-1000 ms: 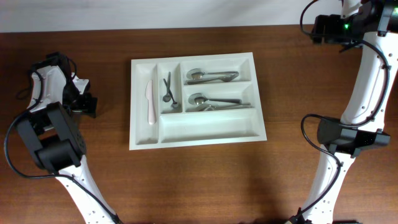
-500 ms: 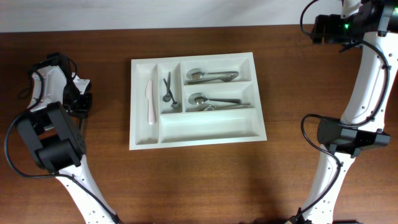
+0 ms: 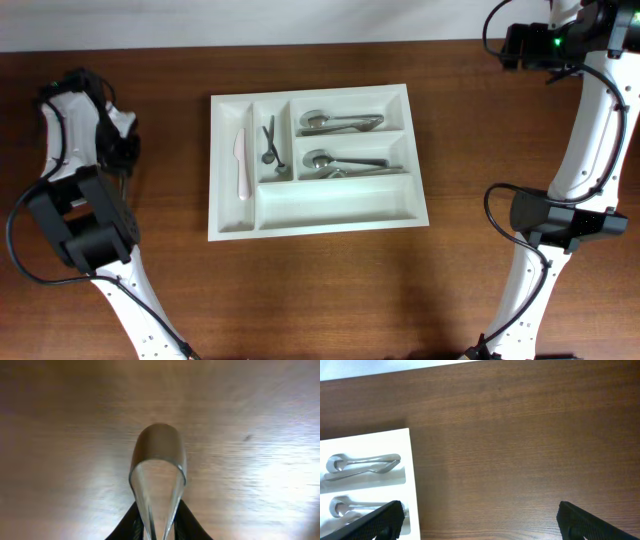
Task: Pack container
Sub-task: 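Lift the tongs over the tray toward the bottom compartment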
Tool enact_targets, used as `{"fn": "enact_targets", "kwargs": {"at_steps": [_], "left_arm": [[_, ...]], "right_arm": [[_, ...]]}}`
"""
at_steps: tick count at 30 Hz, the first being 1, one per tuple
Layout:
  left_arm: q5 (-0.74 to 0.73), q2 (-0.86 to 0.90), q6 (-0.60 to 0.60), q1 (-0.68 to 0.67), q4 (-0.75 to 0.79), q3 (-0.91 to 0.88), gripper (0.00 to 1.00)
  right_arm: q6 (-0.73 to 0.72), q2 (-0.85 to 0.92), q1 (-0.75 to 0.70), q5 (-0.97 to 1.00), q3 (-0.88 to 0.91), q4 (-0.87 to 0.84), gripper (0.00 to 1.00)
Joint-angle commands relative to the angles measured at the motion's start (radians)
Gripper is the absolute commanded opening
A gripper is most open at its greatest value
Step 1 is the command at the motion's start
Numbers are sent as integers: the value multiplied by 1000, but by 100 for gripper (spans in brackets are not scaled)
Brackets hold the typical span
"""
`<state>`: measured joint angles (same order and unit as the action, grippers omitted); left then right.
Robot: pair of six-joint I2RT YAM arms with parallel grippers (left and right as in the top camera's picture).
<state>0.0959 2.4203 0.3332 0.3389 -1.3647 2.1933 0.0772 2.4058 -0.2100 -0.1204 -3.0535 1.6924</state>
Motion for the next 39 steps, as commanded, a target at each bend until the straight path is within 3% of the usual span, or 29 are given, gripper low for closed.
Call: {"fn": "enact_targets", "kwargs": {"at_steps": [1, 7, 14, 21, 33, 39], "left_arm": [[-90, -10, -34, -15, -54, 172, 12], [-270, -10, -33, -83, -161, 414, 12], [-454, -10, -34, -226, -208, 537, 12], [-463, -10, -33, -468, -216, 540, 11], [-434, -10, -20, -723, -219, 540, 11], [-384, -10, 139, -805, -253, 539, 11]], "right_arm": [[-8, -10, -6, 2, -1, 4, 99], [-8, -10, -6, 2, -1, 4, 99], [-8, -10, -6, 2, -1, 4, 99], [-8, -10, -6, 2, -1, 4, 99], [-8, -10, -6, 2, -1, 4, 99], [-8, -10, -6, 2, -1, 4, 99]]}}
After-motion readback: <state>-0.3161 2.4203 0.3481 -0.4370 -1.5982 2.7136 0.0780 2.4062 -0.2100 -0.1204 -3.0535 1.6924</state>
